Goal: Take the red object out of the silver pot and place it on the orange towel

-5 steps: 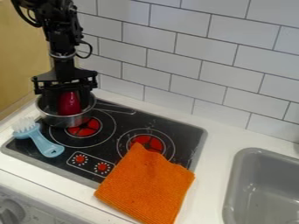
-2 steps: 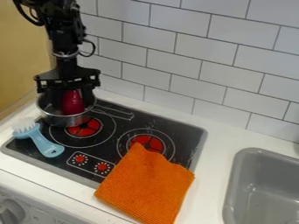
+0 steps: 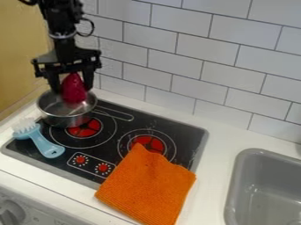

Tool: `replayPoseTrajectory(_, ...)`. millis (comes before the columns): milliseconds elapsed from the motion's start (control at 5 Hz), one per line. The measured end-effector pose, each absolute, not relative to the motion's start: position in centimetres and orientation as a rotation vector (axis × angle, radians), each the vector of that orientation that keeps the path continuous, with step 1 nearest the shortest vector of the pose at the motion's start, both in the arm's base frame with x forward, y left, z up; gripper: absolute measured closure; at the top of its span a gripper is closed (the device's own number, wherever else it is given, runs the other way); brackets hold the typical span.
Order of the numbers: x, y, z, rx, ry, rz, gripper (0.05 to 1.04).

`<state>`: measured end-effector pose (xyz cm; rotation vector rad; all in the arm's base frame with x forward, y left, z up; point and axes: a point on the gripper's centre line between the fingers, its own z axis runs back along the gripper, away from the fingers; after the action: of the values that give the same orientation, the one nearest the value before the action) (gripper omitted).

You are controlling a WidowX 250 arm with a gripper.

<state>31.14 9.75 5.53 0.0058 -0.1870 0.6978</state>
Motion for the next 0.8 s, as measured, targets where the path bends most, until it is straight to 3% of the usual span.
replayPoseTrajectory(400, 29.8, 7.0, 7.7, -0.027, -0.214, 0.600, 0.364)
replayPoseTrajectory(800, 27.6, 1.2, 7.9, -0.035, -0.193, 0.383, 0.364)
